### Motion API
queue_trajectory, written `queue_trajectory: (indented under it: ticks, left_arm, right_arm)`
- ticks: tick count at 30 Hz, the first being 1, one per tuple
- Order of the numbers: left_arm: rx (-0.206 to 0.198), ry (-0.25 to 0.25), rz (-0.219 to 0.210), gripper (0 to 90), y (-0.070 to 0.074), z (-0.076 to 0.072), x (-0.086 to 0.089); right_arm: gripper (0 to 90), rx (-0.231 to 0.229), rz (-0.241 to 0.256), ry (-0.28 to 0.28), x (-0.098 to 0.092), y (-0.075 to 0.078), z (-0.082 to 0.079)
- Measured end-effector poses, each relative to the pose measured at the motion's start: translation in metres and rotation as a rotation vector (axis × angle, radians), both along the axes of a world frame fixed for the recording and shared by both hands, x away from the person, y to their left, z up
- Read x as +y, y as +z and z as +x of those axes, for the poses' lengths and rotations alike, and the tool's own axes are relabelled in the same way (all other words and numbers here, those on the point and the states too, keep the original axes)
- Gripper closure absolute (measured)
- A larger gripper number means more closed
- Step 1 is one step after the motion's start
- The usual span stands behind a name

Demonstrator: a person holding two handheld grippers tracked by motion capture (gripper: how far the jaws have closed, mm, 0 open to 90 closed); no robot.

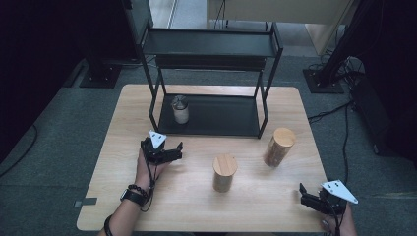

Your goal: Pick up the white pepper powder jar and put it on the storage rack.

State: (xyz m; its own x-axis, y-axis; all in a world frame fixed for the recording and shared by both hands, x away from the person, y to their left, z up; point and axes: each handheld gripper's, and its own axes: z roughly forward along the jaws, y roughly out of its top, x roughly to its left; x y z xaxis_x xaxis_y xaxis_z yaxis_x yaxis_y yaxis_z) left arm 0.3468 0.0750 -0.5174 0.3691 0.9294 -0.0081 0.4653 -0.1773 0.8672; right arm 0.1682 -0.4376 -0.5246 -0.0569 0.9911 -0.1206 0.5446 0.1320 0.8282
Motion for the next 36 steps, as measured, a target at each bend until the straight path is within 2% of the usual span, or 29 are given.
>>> queue_trajectory:
  ticks: [36]
  left_arm:
    - [-0.012, -0.013, 0.0, 0.0, 0.0, -0.032, 0.023]
  right_arm:
    - [0.0, -0.001, -0.007, -0.004, 0.001, 0.0, 0.0]
